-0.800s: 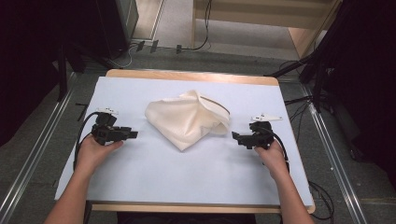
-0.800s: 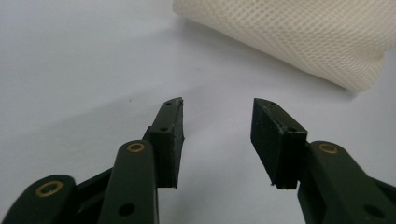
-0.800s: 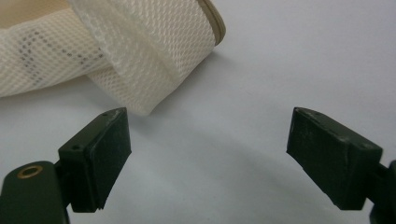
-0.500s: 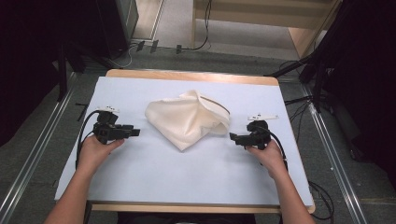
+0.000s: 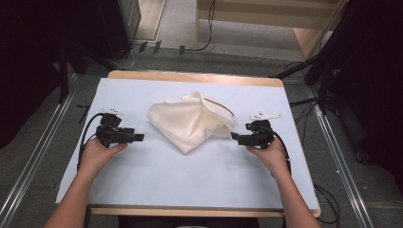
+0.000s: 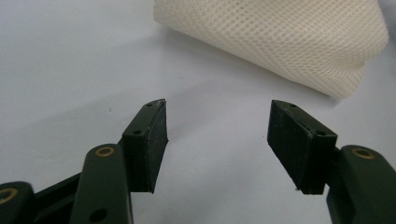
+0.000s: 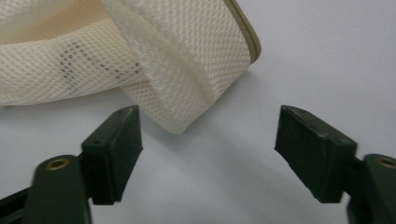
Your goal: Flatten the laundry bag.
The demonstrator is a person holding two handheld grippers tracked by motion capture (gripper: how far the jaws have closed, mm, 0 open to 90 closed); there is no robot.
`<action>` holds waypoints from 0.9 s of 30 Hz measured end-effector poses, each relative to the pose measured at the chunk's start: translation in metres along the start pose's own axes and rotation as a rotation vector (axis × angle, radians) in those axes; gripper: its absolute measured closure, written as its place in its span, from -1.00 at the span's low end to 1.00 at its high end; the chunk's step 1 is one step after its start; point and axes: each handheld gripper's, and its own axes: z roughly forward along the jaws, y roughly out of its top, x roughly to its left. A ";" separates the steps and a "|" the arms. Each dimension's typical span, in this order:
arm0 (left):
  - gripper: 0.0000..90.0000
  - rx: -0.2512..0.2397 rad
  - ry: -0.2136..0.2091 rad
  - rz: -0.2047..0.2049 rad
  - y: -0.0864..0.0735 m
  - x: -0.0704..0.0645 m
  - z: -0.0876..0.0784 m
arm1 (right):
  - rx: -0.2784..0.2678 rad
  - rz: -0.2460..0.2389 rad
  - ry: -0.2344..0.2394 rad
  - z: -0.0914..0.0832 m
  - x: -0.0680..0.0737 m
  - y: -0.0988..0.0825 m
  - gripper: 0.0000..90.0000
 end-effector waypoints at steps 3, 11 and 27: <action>-0.18 -0.012 -0.011 -0.004 0.000 -0.001 -0.001 | 0.025 -0.023 0.016 0.001 0.004 0.000 -0.31; -0.12 0.000 -0.020 0.001 0.003 -0.006 -0.003 | 0.009 -0.021 0.013 -0.005 0.009 0.002 -0.23; -0.11 -0.011 -0.019 0.034 0.016 -0.013 -0.005 | 0.000 -0.043 -0.001 -0.013 0.013 0.011 -0.10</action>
